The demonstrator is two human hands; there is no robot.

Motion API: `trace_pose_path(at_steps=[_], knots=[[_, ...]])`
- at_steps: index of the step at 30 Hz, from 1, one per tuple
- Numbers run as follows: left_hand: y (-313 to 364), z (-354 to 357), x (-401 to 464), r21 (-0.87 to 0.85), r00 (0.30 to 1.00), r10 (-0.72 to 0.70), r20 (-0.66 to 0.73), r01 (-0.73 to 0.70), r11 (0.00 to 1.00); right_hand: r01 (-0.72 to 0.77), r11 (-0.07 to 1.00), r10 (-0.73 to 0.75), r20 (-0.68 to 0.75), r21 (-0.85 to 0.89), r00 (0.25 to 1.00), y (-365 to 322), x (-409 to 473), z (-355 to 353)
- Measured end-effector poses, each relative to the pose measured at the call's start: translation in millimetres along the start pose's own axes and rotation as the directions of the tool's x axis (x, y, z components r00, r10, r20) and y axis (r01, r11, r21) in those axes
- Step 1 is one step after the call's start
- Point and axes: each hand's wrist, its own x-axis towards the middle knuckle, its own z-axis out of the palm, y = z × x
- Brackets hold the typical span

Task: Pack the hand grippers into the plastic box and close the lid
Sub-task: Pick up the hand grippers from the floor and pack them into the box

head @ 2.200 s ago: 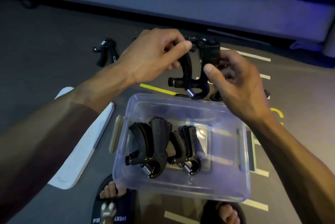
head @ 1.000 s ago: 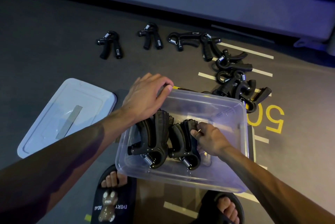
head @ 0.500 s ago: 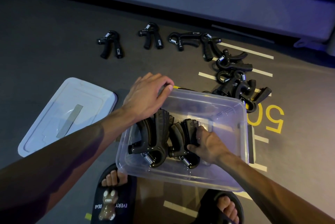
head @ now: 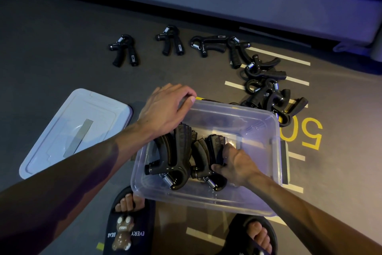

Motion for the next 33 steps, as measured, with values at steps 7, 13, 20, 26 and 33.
trace_pose_path(at_steps=[7, 13, 20, 26, 33], knots=[[0, 0, 0, -0.001, 1.000, 0.002, 0.001, -0.002, 1.000, 0.011, 1.000, -0.011, 0.020, 0.013, 1.000, 0, -1, -3], [-1, 0, -1, 0.002, 1.000, 0.010, -0.004, -0.010, 1.000, 0.031, 0.999, -0.031, -0.001, -0.018, 1.000, 6, 2, 3], [-1, 1, 0, -0.003, 1.000, 0.011, -0.015, -0.011, 1.000, 0.034, 0.999, -0.035, -0.026, -0.030, 0.999, 7, 6, 9], [0, 1, 0, -0.003, 1.000, 0.003, -0.010, -0.003, 1.000, 0.038, 0.999, -0.039, -0.039, -0.035, 0.998, 7, 5, 12], [0, 1, -1, 0.008, 1.000, 0.006, -0.007, -0.005, 1.000, 0.076, 0.996, -0.078, -0.045, -0.052, 0.996, 8, 4, 14]])
